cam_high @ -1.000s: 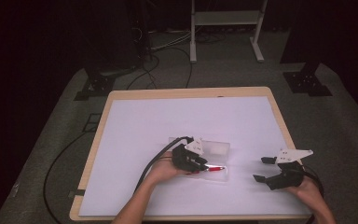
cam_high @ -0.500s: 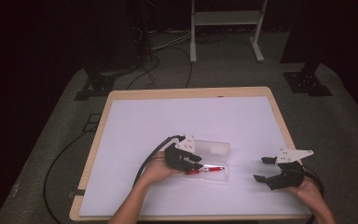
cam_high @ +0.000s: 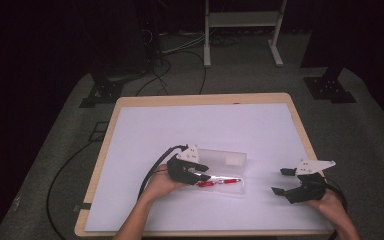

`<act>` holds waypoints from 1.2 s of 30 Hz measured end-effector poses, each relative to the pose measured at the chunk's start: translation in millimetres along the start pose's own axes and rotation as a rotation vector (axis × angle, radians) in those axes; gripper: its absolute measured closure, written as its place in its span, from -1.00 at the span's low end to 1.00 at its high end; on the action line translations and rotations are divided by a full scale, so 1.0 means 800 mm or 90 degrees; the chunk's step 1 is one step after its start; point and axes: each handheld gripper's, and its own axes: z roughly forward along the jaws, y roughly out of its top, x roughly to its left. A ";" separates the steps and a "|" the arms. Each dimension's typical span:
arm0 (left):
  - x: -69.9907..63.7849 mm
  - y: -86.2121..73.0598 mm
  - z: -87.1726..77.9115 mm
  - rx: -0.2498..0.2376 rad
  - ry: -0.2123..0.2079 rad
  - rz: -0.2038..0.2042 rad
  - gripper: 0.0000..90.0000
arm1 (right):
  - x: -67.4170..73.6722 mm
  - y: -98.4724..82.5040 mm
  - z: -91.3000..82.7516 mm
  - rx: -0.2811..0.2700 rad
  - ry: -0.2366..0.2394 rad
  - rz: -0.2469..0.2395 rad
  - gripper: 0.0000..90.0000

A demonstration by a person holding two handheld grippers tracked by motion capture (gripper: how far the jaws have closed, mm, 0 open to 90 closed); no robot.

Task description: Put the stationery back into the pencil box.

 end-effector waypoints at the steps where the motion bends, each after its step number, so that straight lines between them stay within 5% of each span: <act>1: 0.000 -0.001 -0.001 -0.003 0.002 -0.001 0.39 | 0.000 0.000 0.000 0.000 0.000 0.000 -0.57; 36: -0.001 -0.038 -0.048 -0.048 0.044 -0.047 0.18 | 0.001 0.000 0.002 0.005 -0.002 0.002 -0.58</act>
